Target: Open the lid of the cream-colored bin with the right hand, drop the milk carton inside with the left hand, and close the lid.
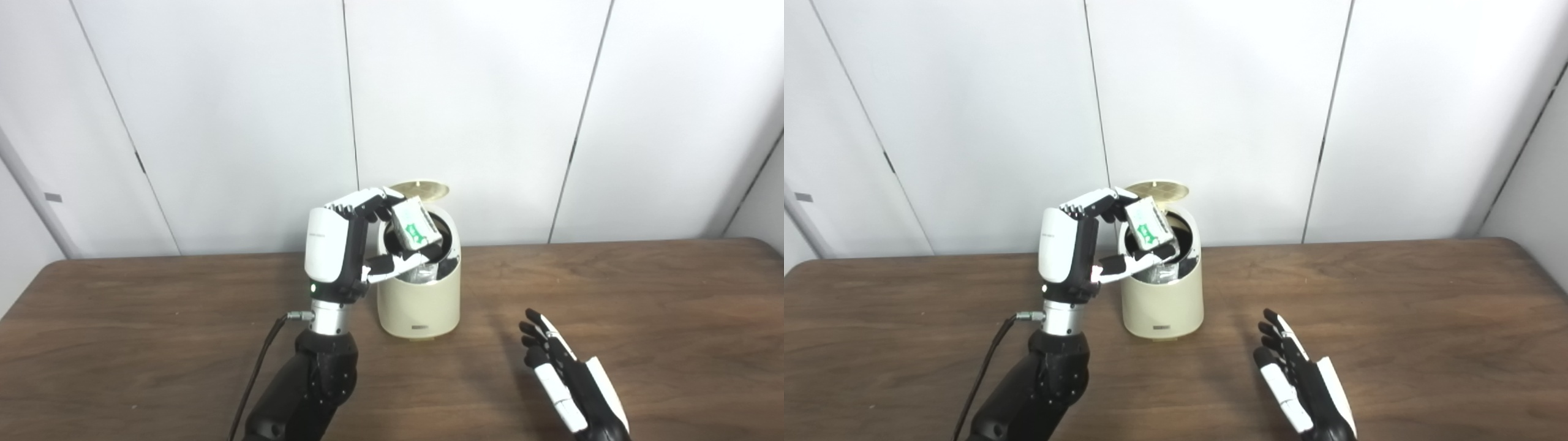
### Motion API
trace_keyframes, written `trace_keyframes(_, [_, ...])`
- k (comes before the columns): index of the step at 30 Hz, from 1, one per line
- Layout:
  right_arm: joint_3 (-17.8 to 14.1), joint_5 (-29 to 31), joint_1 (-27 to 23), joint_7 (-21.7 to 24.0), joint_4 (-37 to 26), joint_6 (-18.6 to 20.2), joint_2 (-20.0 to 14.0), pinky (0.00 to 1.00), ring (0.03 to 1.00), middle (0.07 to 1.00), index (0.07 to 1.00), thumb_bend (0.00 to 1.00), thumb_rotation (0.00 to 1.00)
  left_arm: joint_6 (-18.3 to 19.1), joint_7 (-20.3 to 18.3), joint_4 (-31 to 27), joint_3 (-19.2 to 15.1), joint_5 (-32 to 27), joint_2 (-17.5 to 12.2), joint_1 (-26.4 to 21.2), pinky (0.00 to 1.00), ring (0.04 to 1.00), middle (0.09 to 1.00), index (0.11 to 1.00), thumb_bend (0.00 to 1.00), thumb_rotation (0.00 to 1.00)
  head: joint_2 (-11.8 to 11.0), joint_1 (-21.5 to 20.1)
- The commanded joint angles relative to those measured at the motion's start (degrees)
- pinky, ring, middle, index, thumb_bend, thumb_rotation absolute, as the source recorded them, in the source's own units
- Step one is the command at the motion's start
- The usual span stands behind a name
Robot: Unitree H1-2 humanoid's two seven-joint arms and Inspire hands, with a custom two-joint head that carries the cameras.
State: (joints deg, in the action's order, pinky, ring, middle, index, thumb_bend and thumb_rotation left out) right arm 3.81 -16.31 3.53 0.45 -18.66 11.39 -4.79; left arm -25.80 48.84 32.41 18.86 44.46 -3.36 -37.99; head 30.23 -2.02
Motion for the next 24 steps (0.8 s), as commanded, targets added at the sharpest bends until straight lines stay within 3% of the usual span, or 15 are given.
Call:
trace_keyframes(1, [0.0,0.1,-0.9,0.2,-1.8,-0.7,0.0,0.8,0.885,0.903,0.945,0.57,1.0,-1.1,2.1,-1.6,-0.1,-0.4,-0.2,-4.0,0.37,0.412,0.458,0.497,0.48,0.0,-0.1,0.0])
trace_keyframes(18, [-0.2,1.4,-0.8,0.4,-1.8,-1.0,-0.2,0.81,0.892,0.907,0.955,0.57,1.0,-1.1,7.3,5.8,4.8,-0.2,-2.8,-6.0,0.37,0.435,0.47,0.491,0.48,0.0,0.0,0.1])
trace_keyframes(24, [-0.3,1.5,-0.7,0.6,-2.4,-0.2,-0.3,0.82,0.889,0.906,0.957,0.57,1.0,-0.9,5.4,6.1,4.1,0.6,-2.8,-5.7,0.38,0.449,0.47,0.49,0.48,0.0,0.3,0.2])
